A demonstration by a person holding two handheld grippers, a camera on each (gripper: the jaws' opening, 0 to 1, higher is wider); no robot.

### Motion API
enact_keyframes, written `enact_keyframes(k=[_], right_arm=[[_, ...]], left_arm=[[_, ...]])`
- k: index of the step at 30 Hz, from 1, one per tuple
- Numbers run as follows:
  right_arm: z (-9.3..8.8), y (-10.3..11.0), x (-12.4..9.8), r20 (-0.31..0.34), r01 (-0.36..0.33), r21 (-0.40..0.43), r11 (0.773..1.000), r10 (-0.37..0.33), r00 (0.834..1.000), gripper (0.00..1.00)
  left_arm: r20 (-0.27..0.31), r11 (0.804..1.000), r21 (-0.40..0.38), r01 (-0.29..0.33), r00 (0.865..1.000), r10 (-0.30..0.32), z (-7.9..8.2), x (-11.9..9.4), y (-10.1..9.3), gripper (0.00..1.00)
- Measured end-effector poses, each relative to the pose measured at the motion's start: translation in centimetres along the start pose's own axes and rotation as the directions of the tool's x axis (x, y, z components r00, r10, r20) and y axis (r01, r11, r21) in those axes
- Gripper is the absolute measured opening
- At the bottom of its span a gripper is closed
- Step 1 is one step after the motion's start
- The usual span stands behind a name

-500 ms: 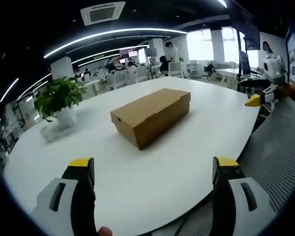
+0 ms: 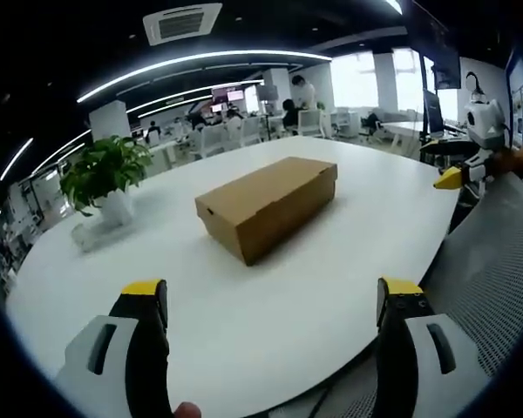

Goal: Operate the shoe box by opening the lid, removing the specified soft item, and placing it in the target area until the item is outside and the box remains undamaged.

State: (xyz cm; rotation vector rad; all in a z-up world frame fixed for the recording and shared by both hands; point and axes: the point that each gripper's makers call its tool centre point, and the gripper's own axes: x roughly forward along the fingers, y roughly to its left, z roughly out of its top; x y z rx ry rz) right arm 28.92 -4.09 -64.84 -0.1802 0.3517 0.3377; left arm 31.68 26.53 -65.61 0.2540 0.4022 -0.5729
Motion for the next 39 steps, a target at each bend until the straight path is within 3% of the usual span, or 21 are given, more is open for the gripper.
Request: enact_keyframes(k=[24, 39], right_arm=[[0.0, -0.24, 0.03, 0.0, 0.011, -0.002, 1.0, -0.011, 1.0, 0.96], [-0.37, 0.48, 0.25, -0.023, -0.027, -0.004, 1.0, 0.027, 0.999, 0.97]], left_arm=[[-0.001, 1.0, -0.008, 0.007, 1.0, -0.007, 0.09, 0.08, -0.17, 0.99], [-0.011, 1.0, -0.007, 0.003, 1.0, -0.003, 0.1, 0.13, -0.2, 0.99]])
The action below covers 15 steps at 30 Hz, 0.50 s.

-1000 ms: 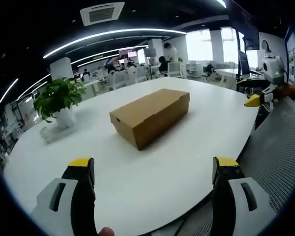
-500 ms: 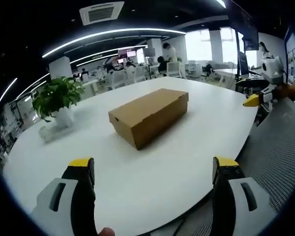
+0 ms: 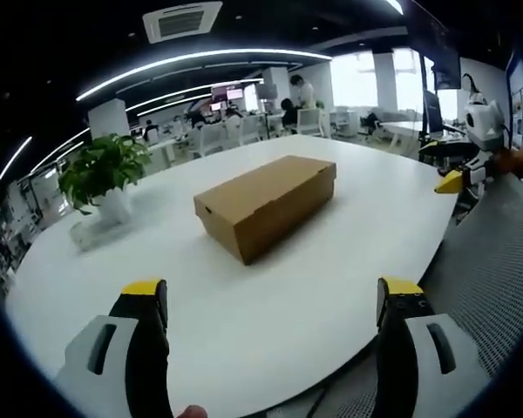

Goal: Operate the shoe box by opening the lid, removing the specified soft item, and placing it in the target area until the item is outside and the box remains undamaged.

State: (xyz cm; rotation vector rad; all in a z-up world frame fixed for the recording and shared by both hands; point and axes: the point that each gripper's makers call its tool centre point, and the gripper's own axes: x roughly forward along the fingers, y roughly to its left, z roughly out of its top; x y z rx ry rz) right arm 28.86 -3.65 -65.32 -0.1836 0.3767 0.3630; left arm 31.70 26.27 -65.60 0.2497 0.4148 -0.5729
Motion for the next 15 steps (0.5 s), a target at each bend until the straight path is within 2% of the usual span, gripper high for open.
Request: enact_keyframes(k=[11, 15], right_arm=[[-0.02, 0.2, 0.04, -0.005, -0.008, -0.014, 1.0, 0.008, 1.0, 0.98], [-0.22, 0.35, 0.13, -0.025, -0.011, -0.042, 0.999, 0.01, 1.0, 0.99]], left_arm=[[-0.018, 1.0, -0.001, 0.01, 1.0, -0.01, -0.29, 0.05, -0.08, 0.99], [-0.021, 1.0, -0.003, 0.018, 1.0, -0.018, -0.31, 0.09, -0.18, 0.99]])
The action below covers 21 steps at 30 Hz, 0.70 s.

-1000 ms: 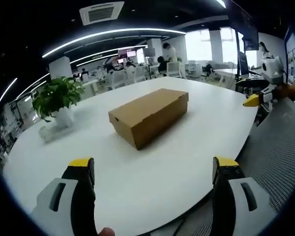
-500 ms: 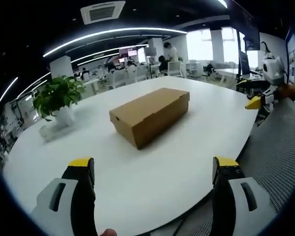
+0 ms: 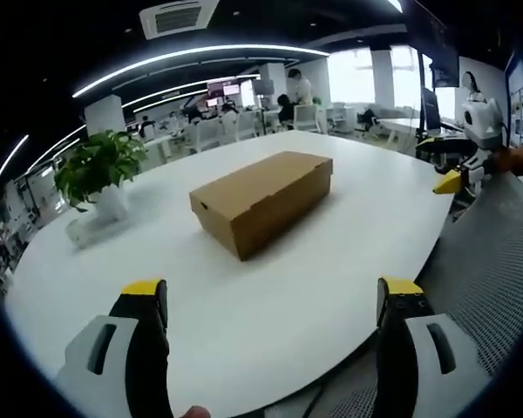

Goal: Operate the shoe box by opening the lid, removing the specified soft item, and placing it in the target area until the item is outside and the box remains undamaged.

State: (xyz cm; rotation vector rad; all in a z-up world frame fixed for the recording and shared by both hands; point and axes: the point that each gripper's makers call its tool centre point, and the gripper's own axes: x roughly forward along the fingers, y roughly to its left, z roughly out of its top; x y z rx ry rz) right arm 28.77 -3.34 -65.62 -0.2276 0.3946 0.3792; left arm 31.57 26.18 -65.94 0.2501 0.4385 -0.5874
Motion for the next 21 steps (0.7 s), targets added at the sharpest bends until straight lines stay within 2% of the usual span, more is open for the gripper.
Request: enact_keyframes(k=[4, 10, 17, 21], right_arm=[[-0.2, 0.3, 0.1, -0.015, -0.024, 0.008, 1.0, 0.024, 1.0, 0.99], [-0.1, 1.3, 0.5, -0.037, -0.073, -0.028, 0.997, 0.072, 0.997, 0.99], [0.4, 0.9, 1.2, -0.043, -0.097, -0.018, 0.995, 0.096, 0.994, 0.99], [0.8, 0.4, 1.8, -0.038, -0.104, -0.021, 0.994, 0.103, 0.994, 0.99]], left_arm=[[0.003, 1.0, -0.026, -0.009, 1.0, 0.009, 0.0, 0.0, 0.3, 0.99], [-0.014, 0.999, -0.042, -0.002, 1.0, 0.002, -0.3, 0.1, 0.5, 0.99], [-0.044, 0.999, -0.024, 0.023, 0.999, -0.024, -0.5, 0.6, 0.5, 0.99], [-0.037, 0.999, -0.037, 0.017, 0.999, -0.018, -0.4, 1.1, 1.8, 0.99]])
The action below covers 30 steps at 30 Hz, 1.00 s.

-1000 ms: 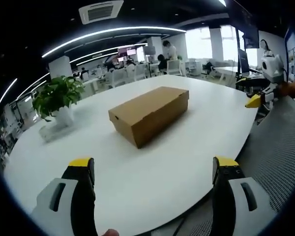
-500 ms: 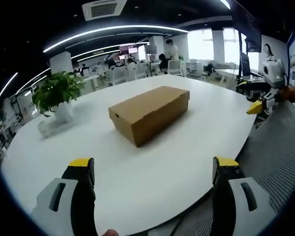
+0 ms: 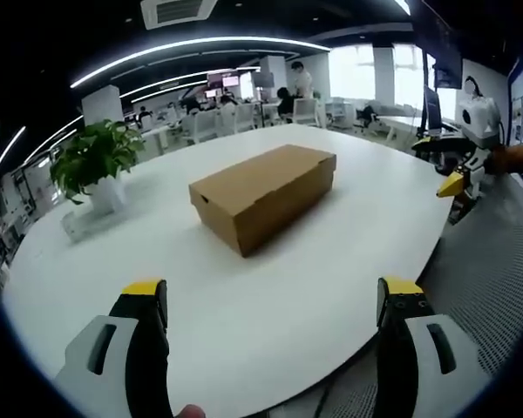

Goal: Operate the shoe box by opening the lid, removing the specified soft item, and placing it in the target area until the item is outside and the box remains undamaged.

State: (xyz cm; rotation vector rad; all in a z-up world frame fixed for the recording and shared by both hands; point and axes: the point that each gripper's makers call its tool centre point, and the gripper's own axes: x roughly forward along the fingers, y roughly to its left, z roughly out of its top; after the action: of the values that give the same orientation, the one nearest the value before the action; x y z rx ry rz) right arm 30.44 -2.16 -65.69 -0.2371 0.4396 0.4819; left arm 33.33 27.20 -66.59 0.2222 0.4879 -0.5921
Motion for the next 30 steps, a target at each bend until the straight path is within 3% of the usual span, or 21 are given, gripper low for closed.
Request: enact_keyframes(k=[8, 15, 30], right_arm=[[0.3, -1.3, 1.3, 0.004, -0.004, -0.001, 1.0, 0.004, 1.0, 0.99], [0.5, -2.6, 3.0, 0.019, -0.012, 0.014, 1.0, 0.012, 1.0, 0.98], [0.7, -5.5, 5.7, 0.019, -0.019, -0.023, 1.0, 0.019, 1.0, 0.95]], left_arm=[[0.003, 1.0, -0.024, -0.002, 1.0, 0.002, 0.9, 1.3, 1.1, 0.99], [0.008, 1.0, 0.002, 0.012, 1.0, -0.012, 1.8, 3.3, 1.4, 0.99], [-0.002, 1.0, -0.006, 0.023, 1.0, -0.023, 2.1, 6.8, 2.1, 0.99]])
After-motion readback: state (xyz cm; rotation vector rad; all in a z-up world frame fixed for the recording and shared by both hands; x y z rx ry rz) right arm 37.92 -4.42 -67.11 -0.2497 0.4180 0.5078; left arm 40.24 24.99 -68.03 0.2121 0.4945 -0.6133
